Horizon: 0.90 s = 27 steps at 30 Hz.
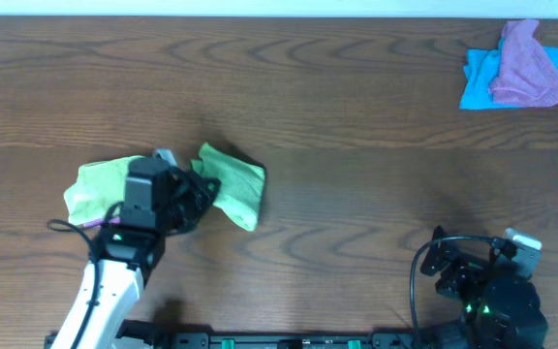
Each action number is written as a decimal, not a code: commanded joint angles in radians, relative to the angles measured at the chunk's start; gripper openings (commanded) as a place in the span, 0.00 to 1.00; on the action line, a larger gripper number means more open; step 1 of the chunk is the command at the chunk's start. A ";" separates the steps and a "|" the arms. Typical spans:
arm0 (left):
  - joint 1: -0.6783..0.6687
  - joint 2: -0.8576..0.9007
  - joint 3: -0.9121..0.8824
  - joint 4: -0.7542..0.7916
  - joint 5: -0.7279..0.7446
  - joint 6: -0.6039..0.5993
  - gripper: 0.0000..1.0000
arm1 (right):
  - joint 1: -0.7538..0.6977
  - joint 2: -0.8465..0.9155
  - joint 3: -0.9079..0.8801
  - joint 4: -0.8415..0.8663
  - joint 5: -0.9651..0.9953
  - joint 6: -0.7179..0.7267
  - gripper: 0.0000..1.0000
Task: Fold the cloth
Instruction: 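Carry the folded cloth left with the left gripper onto the cloth stack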
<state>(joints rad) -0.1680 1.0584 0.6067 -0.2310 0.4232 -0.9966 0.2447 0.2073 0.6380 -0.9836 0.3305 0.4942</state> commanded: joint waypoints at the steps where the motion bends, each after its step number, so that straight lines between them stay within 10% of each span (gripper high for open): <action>1: 0.055 -0.006 0.091 -0.061 0.012 0.115 0.06 | -0.015 -0.004 -0.005 -0.001 0.010 0.017 0.99; 27: 0.483 0.054 0.216 -0.092 0.110 0.291 0.06 | -0.015 -0.004 -0.005 -0.001 0.010 0.018 0.99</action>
<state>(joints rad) 0.3012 1.0935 0.7815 -0.3336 0.5148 -0.7418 0.2447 0.2073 0.6380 -0.9833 0.3302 0.4942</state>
